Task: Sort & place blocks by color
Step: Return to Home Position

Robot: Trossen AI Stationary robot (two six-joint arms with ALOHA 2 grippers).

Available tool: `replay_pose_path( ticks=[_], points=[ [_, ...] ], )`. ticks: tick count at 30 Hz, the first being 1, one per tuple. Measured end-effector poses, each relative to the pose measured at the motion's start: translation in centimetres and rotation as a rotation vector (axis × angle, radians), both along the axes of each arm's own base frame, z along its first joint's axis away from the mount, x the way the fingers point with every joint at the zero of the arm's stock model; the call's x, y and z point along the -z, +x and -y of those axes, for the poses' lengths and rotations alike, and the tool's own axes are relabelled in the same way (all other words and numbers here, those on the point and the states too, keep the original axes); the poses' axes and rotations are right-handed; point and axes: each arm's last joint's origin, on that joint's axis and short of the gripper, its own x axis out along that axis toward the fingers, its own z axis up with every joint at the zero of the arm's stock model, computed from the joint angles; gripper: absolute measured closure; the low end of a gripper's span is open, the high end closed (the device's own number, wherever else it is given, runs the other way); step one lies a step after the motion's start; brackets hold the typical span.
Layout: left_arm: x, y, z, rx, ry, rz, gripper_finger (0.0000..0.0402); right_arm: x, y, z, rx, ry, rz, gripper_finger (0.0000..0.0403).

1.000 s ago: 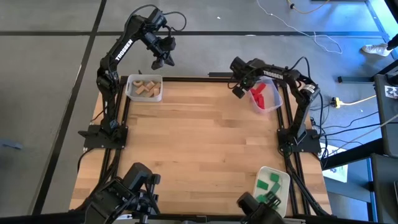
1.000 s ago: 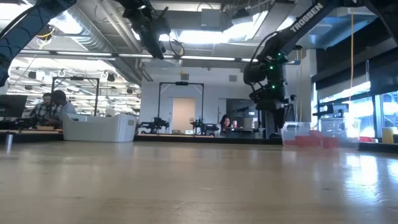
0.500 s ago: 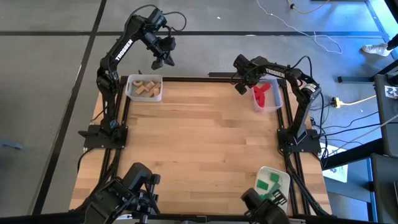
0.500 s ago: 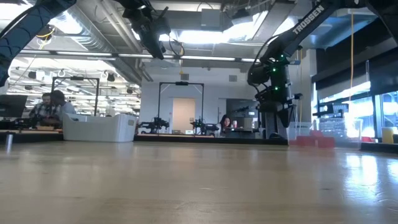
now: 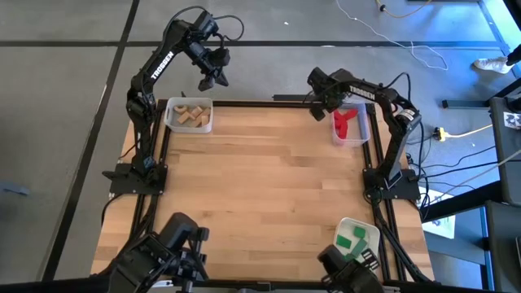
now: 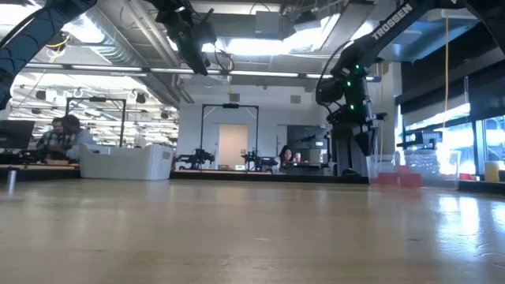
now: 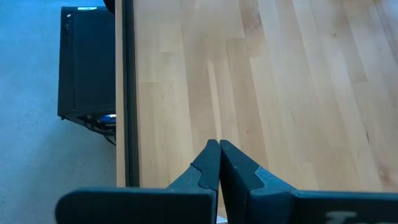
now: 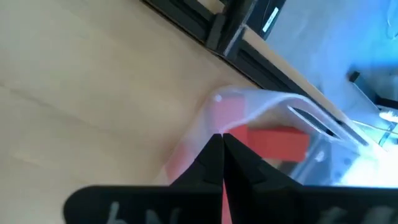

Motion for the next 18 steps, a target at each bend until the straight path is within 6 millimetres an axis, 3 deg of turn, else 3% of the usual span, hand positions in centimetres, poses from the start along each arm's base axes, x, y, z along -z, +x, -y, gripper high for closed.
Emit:
replay_pose_path(
  ticks=[4, 9, 13, 18],
  points=[
    [-0.1, -0.1, -0.2, -0.005, 0.013, 0.009, 0.0401, -3.2, 0.8, 0.5, -0.009, -0.025, 0.028, 0.0403],
    [-1.3, -1.5, -0.2, -0.054, 0.035, 0.036, 0.0401, -9.1, 2.4, 0.5, -0.124, -0.139, 0.152, 0.0403],
    [-3.4, -3.7, 0.6, -0.122, 0.061, 0.077, 0.0401, -14.2, 2.3, -0.7, -0.259, -0.187, 0.319, 0.0403],
    [-5.9, -6.4, 1.9, -0.211, 0.093, 0.138, 0.0401, -18.8, 0.8, -3.2, -0.450, -0.216, 0.501, 0.0403]
  ],
)
